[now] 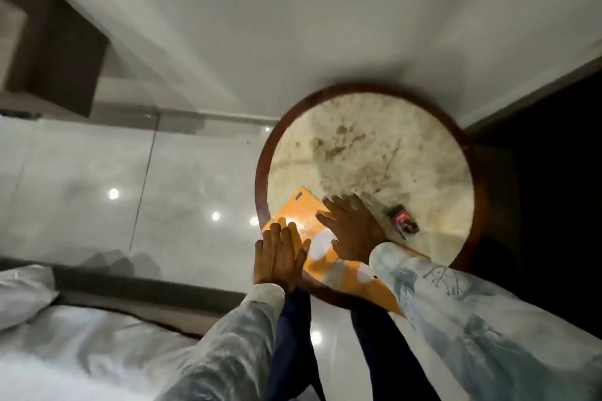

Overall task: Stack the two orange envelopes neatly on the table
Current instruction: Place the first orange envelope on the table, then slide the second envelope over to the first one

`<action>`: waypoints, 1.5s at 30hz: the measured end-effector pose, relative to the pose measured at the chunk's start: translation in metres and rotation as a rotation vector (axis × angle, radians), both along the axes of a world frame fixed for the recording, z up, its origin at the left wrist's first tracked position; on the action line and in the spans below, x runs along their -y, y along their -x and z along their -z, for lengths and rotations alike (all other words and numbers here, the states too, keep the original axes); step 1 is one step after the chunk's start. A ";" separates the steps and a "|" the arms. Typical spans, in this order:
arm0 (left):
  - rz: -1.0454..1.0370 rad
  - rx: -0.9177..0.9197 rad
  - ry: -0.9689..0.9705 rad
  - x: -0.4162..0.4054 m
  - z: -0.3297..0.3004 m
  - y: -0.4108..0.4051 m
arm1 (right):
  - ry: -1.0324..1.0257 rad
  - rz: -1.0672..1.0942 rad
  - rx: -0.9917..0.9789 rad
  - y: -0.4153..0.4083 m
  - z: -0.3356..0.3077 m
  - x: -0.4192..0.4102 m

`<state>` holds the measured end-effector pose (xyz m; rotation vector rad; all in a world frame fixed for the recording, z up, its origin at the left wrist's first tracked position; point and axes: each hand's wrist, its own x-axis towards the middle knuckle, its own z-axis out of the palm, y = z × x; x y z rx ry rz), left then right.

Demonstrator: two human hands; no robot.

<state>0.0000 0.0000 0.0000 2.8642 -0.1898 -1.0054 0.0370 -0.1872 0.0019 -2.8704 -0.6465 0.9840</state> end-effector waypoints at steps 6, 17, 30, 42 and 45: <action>0.115 0.034 -0.049 0.002 0.073 -0.005 | -0.048 0.178 0.025 0.018 0.073 -0.004; 0.384 0.249 0.061 0.058 0.112 -0.172 | -0.038 0.678 0.274 -0.067 0.107 0.034; 0.617 0.169 0.435 0.119 0.084 -0.054 | -0.346 1.807 0.318 0.053 0.058 0.043; 0.784 -0.006 0.159 0.163 0.089 -0.002 | -0.669 2.920 -0.523 0.173 0.068 0.034; 0.753 -0.156 0.213 0.166 0.090 -0.008 | -0.776 2.982 -0.520 0.182 0.077 0.037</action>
